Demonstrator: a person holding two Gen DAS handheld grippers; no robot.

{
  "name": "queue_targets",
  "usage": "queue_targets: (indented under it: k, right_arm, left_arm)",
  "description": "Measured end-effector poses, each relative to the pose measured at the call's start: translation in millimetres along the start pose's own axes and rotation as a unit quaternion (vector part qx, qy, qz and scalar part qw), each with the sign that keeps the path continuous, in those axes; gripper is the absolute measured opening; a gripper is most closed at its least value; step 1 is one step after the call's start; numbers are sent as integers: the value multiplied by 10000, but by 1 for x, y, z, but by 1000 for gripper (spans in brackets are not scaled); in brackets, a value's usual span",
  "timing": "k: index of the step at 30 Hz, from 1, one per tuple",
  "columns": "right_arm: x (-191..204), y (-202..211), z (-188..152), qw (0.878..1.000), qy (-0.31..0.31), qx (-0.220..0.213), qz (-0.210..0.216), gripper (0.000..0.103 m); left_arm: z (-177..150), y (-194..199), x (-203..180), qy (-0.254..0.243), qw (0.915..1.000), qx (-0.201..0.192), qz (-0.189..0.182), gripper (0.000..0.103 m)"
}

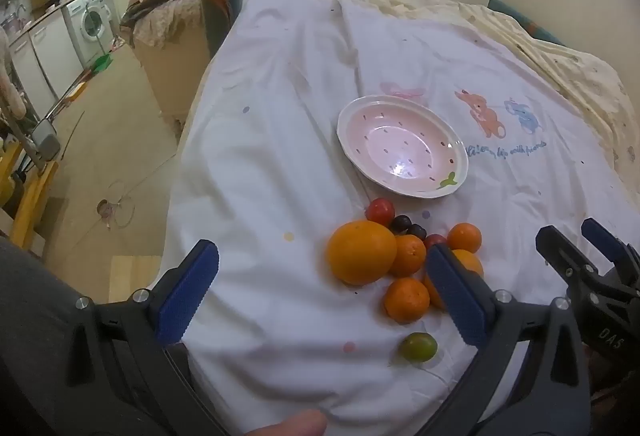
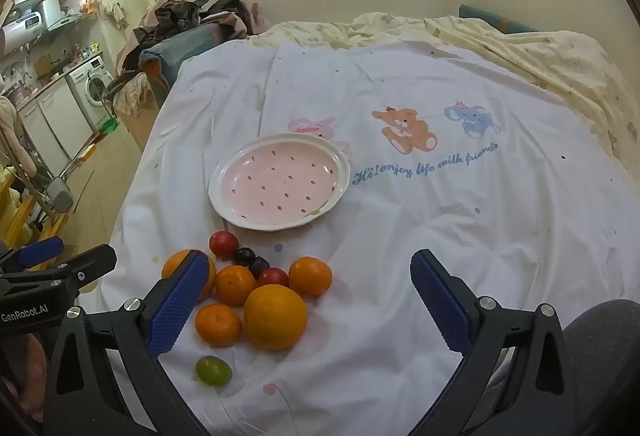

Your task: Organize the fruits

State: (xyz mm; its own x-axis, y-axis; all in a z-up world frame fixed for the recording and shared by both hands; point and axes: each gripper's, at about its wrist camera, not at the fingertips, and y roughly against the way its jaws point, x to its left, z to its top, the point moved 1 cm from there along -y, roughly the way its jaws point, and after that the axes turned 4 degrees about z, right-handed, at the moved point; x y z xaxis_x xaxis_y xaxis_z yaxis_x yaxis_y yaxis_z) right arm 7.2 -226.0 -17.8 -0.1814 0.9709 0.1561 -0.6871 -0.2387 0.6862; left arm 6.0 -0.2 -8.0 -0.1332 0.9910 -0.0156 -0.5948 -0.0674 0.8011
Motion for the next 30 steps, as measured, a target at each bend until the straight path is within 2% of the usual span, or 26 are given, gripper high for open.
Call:
queue_targets:
  k: [30]
  right_arm:
    - [-3,0,0,10000,-33,-34,-6,103]
  left_arm:
    - [-2,1,1,-20,10000,0,28,102]
